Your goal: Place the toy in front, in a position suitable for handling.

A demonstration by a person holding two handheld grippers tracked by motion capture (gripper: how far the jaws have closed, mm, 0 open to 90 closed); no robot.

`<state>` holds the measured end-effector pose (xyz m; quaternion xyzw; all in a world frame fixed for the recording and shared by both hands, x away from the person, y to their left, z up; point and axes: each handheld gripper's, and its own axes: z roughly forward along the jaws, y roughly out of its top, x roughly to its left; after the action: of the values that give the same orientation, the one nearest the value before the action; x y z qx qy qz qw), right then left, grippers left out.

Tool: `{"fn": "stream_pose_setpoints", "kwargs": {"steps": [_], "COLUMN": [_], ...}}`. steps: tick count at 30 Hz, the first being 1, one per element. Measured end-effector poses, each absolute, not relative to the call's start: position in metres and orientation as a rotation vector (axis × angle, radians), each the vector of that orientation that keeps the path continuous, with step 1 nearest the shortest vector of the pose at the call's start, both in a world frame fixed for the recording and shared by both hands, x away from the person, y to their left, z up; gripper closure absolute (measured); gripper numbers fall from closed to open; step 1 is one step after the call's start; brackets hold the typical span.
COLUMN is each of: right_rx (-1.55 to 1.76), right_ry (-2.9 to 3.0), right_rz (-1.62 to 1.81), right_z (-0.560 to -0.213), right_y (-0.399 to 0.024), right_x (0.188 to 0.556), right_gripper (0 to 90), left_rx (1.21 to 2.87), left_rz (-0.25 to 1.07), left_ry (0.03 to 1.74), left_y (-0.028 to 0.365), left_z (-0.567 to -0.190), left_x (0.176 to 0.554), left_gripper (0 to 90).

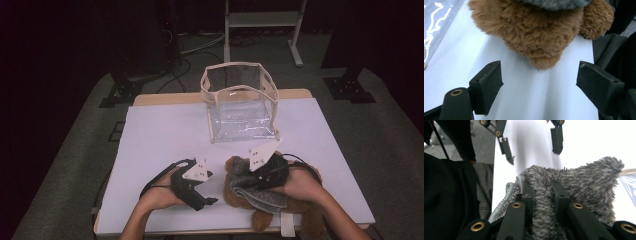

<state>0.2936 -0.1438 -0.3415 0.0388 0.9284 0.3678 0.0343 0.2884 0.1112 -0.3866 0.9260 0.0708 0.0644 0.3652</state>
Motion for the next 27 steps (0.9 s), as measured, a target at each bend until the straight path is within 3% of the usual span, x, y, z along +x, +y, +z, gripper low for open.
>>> {"fn": "stream_pose_setpoints", "kwargs": {"steps": [8,19,27], "right_rx": [0.265,0.147,0.267], "right_ry": [2.852,2.896,2.917], "right_rz": [1.148,1.123,1.122], "right_z": [-0.34,-0.333,-0.334], "right_y": [-0.189,-0.134,-0.168], "right_x": [0.292,0.324,0.331], "right_gripper": [75.2,75.0,74.8], "left_rx": [2.362,2.348,2.341], "left_rz": [0.179,0.173,0.178], "left_ry": [0.167,0.15,0.158], "left_y": [0.106,0.105,0.106], "left_z": [-0.385,-0.385,-0.384], "left_x": [0.287,0.287,0.286], "left_gripper": [17.1,16.4,15.5]}}
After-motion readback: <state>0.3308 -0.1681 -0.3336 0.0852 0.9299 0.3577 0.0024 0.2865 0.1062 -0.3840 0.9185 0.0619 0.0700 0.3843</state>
